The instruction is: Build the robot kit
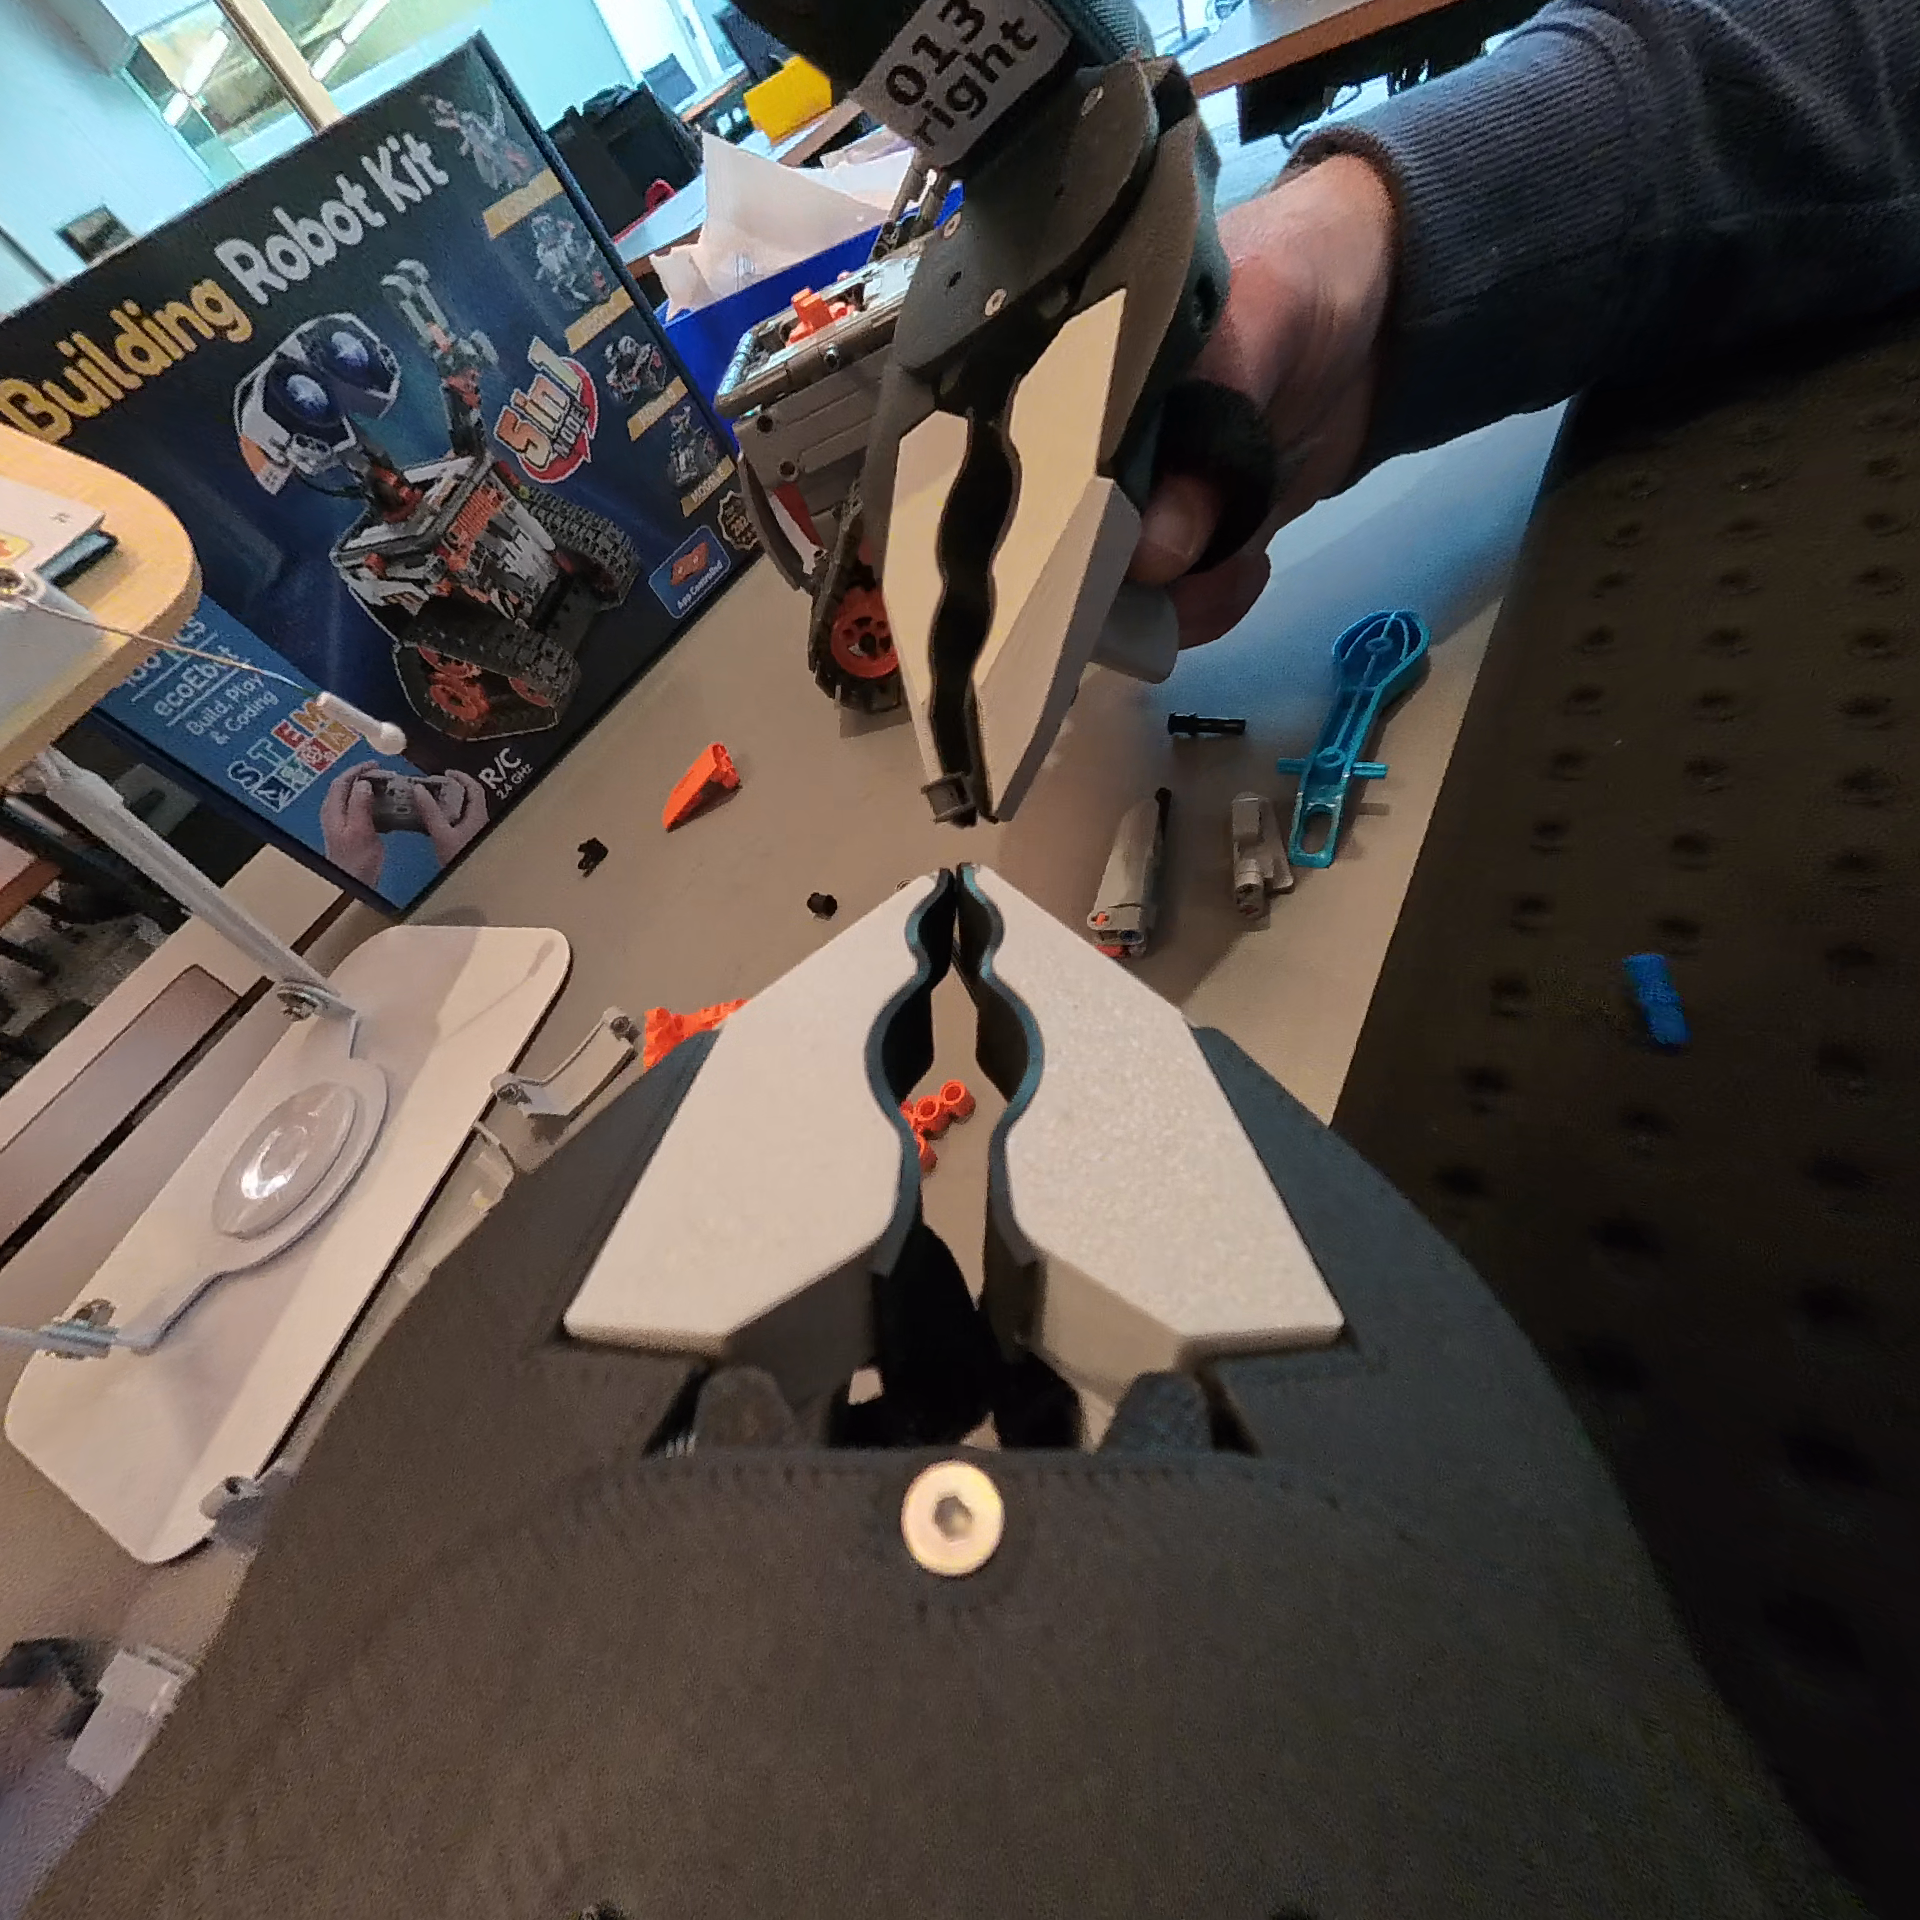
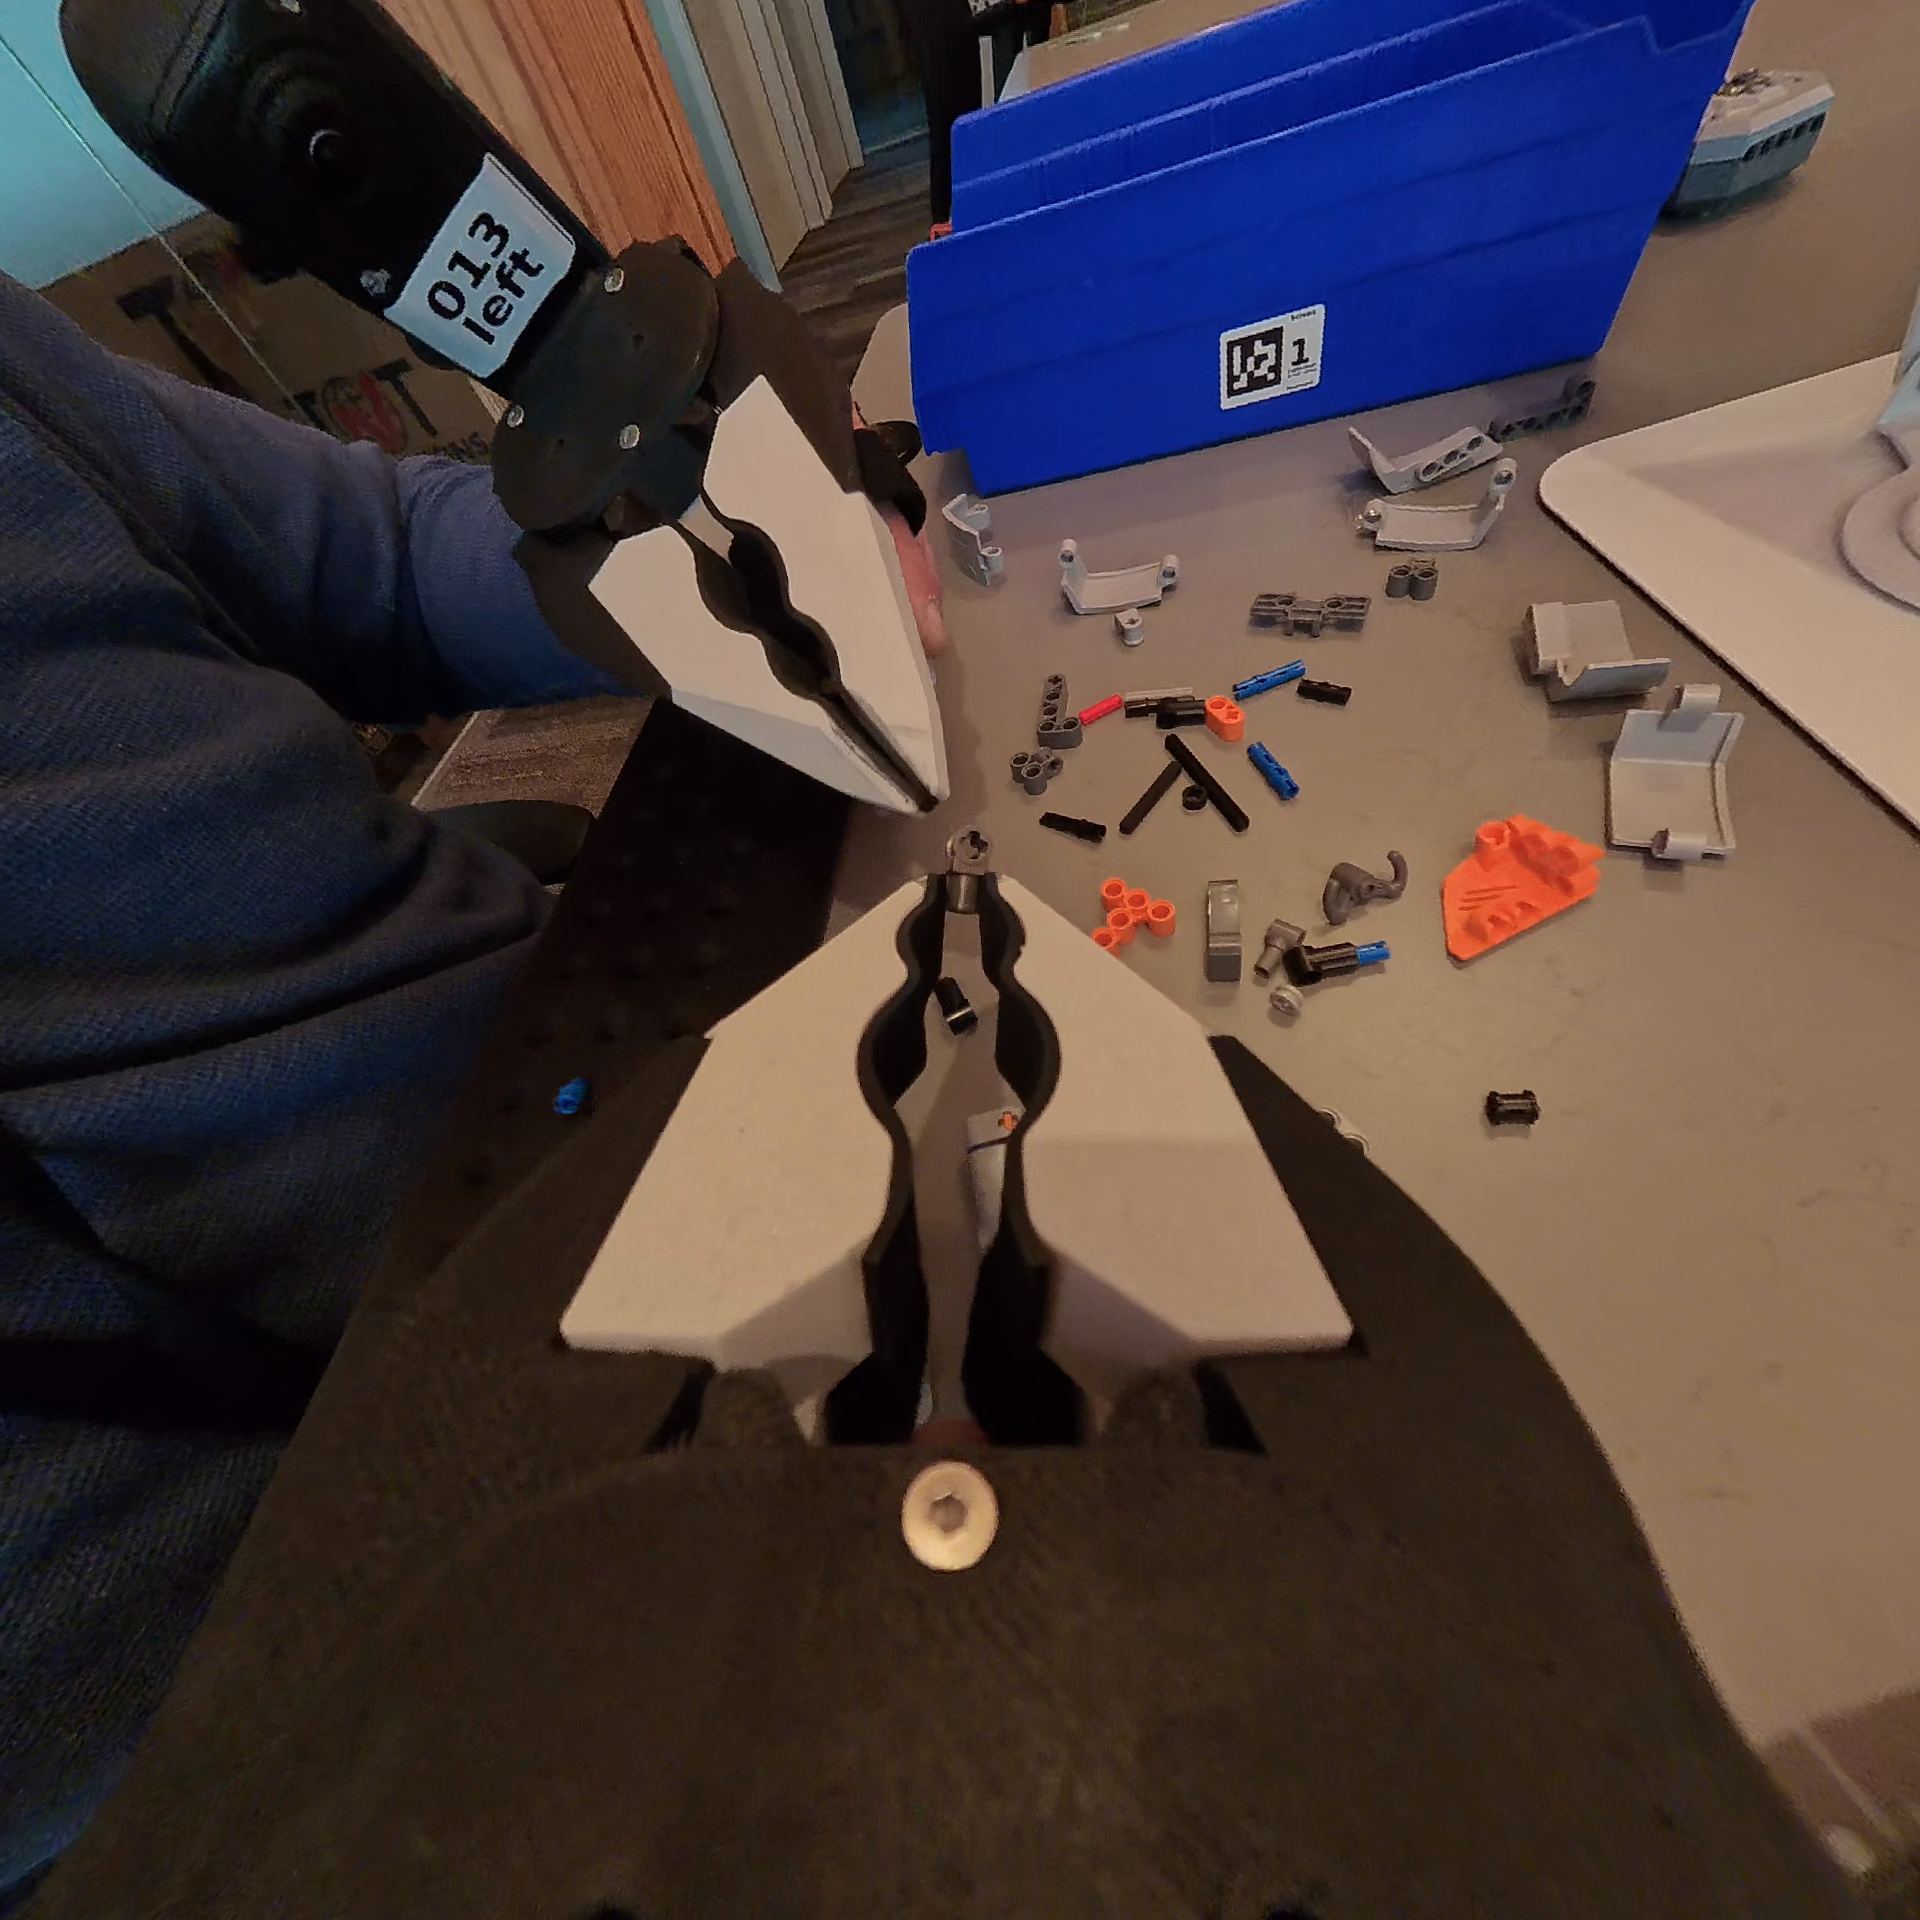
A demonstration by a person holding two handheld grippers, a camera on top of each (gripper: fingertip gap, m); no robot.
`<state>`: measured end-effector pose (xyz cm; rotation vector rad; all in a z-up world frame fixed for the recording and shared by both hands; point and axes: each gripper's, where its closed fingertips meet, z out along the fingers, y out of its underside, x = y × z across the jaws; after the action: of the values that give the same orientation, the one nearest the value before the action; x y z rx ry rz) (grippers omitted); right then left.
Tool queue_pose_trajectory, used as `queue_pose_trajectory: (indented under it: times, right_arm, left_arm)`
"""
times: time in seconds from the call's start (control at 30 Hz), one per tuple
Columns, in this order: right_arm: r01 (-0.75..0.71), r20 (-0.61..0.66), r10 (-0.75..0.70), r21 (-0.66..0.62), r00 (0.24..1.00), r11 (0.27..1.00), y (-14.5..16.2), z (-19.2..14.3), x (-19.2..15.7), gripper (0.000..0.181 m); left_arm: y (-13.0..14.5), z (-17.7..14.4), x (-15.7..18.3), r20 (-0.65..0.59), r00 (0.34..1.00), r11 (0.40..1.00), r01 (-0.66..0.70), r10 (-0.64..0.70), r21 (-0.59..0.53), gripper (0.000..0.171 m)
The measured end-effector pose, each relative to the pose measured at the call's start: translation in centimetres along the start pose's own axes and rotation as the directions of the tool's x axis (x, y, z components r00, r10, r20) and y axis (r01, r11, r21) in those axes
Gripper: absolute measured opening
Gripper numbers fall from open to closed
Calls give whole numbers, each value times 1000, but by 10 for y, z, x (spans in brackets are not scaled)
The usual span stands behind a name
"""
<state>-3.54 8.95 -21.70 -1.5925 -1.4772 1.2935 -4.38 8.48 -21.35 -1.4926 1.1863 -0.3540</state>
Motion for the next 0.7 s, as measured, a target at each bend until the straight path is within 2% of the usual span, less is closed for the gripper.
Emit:
queue_pose_trajectory:
  times: [0.5, 0.6, 0.7]
  right_arm:
    - [6, -42, -6, -5, 999, 1000, 1, -8, 8, 4]
    - [11, -41, -11, -15, 999, 1000, 3, -10, 7, 4]
    - [16, -32, -17, -32, 999, 999, 6, -9, 6, 4]
  left_arm:
    - [8, 2, 0, -17, 998, 998, 52, -52, -24, 0]
    - [4, -5, 17, -139, 989, 998, 49, -53, -29, 3]
    - [-5, -19, 58, -327, 945, 999, 14, -26, -39, 5]
